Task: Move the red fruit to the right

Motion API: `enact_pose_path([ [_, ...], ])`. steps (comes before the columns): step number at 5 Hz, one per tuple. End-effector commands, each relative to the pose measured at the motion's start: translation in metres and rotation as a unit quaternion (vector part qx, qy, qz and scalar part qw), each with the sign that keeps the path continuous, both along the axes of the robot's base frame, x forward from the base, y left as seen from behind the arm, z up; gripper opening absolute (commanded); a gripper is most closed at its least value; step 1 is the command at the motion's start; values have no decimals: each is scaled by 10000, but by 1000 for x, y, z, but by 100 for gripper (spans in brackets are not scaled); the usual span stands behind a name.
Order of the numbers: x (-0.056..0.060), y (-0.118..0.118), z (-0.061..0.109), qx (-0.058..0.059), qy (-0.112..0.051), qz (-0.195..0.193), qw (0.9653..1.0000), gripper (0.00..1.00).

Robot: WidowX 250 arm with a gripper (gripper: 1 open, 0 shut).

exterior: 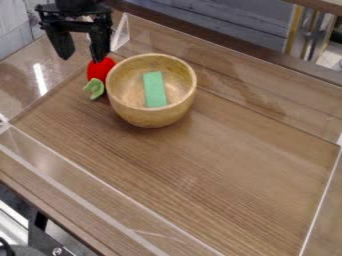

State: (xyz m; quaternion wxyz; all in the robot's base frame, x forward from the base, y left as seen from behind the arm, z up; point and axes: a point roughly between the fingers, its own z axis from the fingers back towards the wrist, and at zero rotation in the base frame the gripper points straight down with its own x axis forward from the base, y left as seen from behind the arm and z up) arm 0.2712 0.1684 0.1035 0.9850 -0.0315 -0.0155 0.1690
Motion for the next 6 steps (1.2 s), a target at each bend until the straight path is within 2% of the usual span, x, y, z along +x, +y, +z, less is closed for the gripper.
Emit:
enact_pose_path([
  [1, 11, 14, 7, 179, -275, 63, 9994, 100],
  [2, 27, 12, -4, 197, -304, -321, 9988, 100],
  [3, 44, 9, -12, 203, -344, -709, 9967, 100],
  [5, 48, 18, -1, 219, -321, -369, 9986, 100],
  [6, 51, 17, -8, 232, -294, -520, 9979, 100],
])
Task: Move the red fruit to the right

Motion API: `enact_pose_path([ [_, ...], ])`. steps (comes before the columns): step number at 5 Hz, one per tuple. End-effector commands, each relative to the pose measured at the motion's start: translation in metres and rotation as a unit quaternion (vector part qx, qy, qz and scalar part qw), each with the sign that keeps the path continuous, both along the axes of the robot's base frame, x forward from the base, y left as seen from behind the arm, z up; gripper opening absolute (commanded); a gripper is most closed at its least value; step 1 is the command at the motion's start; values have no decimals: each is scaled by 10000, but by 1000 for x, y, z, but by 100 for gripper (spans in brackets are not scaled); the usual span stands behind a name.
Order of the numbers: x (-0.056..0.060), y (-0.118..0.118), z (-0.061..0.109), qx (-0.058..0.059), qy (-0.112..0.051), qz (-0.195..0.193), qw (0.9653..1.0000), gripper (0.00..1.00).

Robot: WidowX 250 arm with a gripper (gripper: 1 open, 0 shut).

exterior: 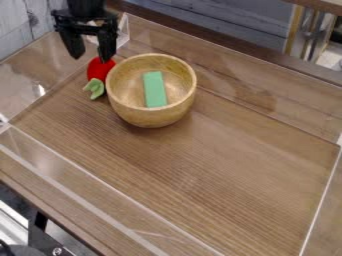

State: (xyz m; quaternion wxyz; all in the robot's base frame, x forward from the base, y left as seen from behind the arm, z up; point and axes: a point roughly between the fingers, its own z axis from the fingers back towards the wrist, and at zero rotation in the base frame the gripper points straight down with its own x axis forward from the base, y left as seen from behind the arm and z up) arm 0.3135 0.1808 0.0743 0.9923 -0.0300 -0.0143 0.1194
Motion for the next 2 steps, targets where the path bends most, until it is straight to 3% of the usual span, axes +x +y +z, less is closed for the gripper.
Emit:
enact_pose_path([
  [1, 12, 5, 16, 195, -277, -140, 9993, 100],
  [2, 19, 10, 25, 188, -254, 65, 9995, 100],
])
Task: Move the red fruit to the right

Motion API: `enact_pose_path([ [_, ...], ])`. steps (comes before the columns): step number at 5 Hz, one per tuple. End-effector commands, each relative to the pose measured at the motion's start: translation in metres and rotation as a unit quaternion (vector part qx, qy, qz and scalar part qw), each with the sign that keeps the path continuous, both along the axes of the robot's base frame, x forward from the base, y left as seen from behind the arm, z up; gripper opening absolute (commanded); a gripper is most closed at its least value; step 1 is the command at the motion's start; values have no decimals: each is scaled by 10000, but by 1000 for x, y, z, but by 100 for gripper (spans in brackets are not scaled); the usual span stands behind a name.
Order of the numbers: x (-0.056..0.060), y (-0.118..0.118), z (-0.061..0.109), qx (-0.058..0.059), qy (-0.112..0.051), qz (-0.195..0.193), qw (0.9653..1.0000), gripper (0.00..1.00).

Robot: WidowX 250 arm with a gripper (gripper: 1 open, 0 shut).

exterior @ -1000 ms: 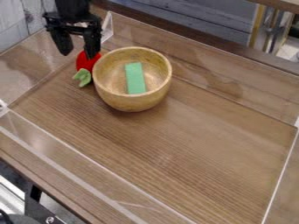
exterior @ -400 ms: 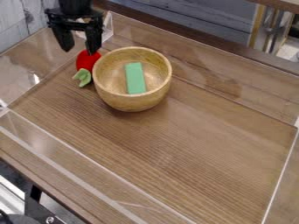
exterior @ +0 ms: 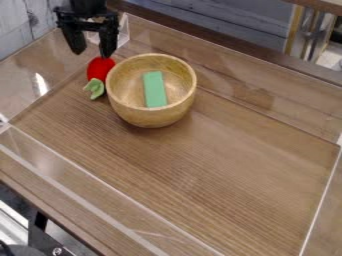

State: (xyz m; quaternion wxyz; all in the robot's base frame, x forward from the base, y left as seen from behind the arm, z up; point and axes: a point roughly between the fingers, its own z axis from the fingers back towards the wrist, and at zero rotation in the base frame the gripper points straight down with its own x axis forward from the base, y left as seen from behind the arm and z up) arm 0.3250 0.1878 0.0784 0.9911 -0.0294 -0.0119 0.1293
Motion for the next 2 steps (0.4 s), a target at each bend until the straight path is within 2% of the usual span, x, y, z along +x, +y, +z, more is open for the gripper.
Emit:
enact_pose_path([
  [1, 13, 7, 28, 202, -235, 169, 9994, 100],
  [2, 11, 8, 20, 218, -164, 225, 9994, 100],
])
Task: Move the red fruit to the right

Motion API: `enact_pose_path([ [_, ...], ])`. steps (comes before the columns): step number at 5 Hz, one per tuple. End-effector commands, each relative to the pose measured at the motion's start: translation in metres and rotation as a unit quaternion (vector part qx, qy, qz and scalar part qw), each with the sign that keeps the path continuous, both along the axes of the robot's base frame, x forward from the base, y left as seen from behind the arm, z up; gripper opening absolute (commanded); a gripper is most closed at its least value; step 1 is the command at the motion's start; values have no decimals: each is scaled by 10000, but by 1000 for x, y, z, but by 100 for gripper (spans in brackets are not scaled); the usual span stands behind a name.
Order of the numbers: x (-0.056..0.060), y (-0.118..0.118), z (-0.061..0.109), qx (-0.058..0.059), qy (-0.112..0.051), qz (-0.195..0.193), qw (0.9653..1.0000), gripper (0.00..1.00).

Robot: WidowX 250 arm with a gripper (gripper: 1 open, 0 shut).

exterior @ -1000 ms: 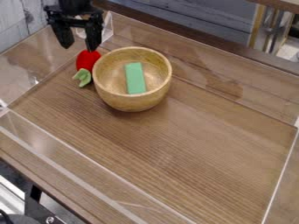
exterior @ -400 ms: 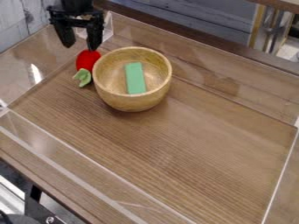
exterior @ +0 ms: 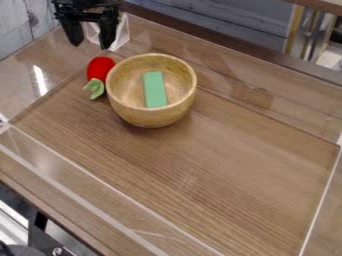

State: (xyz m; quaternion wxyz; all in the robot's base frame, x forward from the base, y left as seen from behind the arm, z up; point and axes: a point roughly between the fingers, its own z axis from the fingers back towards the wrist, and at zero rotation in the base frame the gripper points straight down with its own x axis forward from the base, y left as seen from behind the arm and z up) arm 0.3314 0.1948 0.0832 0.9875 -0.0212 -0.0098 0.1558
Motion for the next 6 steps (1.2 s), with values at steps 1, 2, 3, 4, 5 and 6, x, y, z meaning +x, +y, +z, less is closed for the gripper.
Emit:
enact_pose_path([
  [1, 2, 1, 7, 163, -120, -7, 9998, 100],
  [2, 2, -2, -5, 167, -62, -70, 9998, 100],
  [3, 3, -4, -13, 148, -43, -86, 9998, 100],
  [4, 5, 7, -13, 147, -74, 42, 9999, 100],
  [5, 6, 17, -11, 144, -125, 168, 9997, 100],
  [6, 1, 20, -9, 119, -150, 34, 9998, 100],
])
